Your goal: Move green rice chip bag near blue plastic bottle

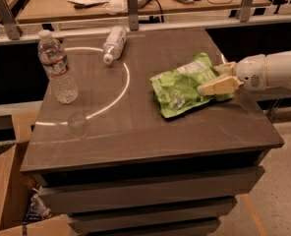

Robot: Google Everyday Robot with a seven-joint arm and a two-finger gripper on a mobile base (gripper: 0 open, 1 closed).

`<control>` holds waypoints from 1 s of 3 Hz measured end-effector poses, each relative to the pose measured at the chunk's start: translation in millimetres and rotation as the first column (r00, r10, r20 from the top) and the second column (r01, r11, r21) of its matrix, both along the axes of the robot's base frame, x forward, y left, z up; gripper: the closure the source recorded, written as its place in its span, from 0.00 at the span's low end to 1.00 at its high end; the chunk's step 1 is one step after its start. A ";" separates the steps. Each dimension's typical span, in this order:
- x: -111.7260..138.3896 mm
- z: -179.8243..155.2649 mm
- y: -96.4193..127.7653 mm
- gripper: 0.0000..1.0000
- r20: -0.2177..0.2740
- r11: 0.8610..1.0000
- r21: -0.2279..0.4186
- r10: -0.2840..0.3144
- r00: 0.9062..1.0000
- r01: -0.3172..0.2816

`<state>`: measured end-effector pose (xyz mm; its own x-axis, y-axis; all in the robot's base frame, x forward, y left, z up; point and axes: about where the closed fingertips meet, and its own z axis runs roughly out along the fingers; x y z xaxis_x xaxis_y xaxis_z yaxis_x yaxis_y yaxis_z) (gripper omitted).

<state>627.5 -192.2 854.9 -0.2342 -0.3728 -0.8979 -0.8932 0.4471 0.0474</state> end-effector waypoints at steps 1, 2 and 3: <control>4.9 12.8 0.7 1.00 0.068 0.996 0.012 -0.088 0.994 0.087; 12.5 29.6 2.7 1.00 0.142 0.982 0.017 -0.188 0.972 0.188; 30.0 48.1 5.1 1.00 0.223 0.954 0.031 -0.298 0.928 0.299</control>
Offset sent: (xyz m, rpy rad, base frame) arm 0.0396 -0.0182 0.0653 -0.0098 -0.2982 -0.4371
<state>657.6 -187.1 903.0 -0.1298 -0.3199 -0.9385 -0.7060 0.6944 -0.1390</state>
